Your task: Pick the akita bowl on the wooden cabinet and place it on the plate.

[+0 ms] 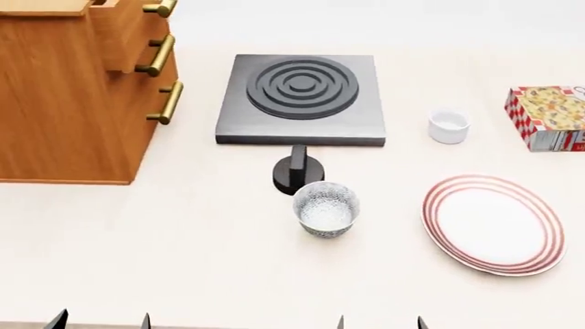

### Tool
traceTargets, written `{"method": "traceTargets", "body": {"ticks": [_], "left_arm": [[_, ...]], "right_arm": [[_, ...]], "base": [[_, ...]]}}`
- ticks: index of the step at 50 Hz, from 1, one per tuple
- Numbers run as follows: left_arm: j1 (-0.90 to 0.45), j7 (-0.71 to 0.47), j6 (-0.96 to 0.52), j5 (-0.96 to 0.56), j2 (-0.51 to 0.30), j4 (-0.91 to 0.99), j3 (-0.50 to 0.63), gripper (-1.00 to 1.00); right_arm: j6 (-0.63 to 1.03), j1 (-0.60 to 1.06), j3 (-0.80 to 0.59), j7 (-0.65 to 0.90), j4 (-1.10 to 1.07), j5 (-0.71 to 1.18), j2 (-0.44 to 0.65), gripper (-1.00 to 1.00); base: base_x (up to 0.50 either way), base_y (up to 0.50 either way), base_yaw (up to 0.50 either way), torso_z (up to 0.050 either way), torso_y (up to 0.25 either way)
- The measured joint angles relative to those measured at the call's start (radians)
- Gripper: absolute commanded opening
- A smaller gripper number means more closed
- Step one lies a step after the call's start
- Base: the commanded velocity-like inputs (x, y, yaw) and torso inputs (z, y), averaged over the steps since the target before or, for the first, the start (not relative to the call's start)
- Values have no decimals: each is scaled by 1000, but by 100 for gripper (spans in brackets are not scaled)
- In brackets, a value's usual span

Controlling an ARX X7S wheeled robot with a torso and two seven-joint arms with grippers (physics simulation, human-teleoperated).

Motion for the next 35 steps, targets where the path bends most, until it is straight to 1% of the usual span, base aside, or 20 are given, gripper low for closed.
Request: {"method": "traceTargets", "body": {"ticks": [24, 28, 35], "left_arm": [[-1, -16, 1, -7, -12, 0, 15, 100], [-2, -19, 2, -9, -15, 0, 17, 100], [-4, -22, 3, -12, -18, -3, 20, 100]], "right_arm": [[3, 1, -15, 13, -2, 9, 12, 100], [3, 1, -18, 15, -2, 12, 12, 100], [2, 3, -20, 17, 0, 19, 14, 100]], "base": [[0, 500, 0, 0, 0], [0, 232, 0, 0, 0], [0, 1, 0, 0, 0]]}}
